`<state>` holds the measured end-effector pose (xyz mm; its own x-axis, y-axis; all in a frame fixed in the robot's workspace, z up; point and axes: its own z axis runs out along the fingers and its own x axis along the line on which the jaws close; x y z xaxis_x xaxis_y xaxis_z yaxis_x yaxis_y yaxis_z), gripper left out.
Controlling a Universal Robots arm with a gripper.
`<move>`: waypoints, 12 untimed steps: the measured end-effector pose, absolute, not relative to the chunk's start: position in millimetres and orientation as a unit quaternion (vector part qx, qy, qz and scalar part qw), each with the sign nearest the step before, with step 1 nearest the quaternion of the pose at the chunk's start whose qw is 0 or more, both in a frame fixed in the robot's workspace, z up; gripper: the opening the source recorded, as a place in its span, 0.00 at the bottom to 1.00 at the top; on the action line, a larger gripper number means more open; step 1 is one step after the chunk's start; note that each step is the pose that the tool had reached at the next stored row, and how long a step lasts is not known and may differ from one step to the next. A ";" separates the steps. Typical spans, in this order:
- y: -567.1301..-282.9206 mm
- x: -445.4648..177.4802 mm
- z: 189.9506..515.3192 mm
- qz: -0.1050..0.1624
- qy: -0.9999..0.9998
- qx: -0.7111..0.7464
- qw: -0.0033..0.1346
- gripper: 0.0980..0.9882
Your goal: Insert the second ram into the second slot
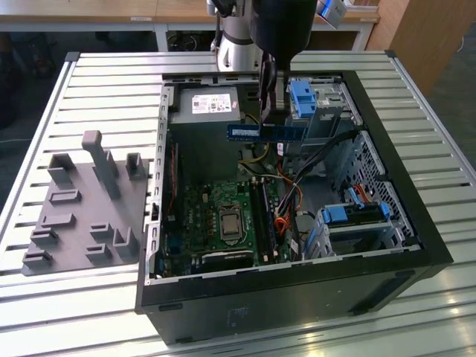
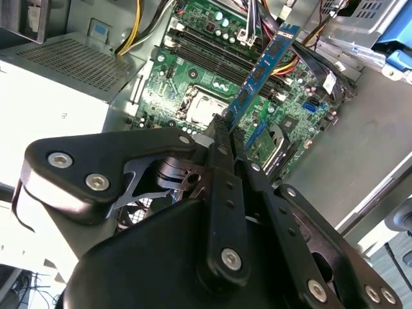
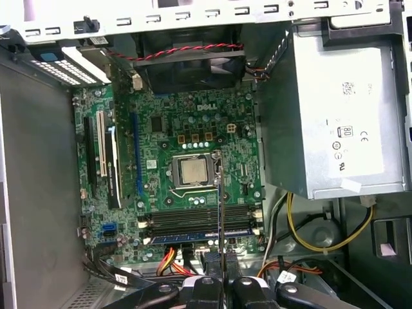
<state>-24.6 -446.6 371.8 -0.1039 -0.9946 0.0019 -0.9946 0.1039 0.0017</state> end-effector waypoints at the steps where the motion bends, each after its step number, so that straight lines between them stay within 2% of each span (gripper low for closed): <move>1: -446.6 -24.6 371.8 0.000 -0.744 0.668 0.001 0.05; 12: -446.6 -24.6 371.8 0.001 -0.753 0.658 0.003 0.05</move>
<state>-24.6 -446.6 371.8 -0.1351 -0.9908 0.0058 -0.9908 0.1351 0.0012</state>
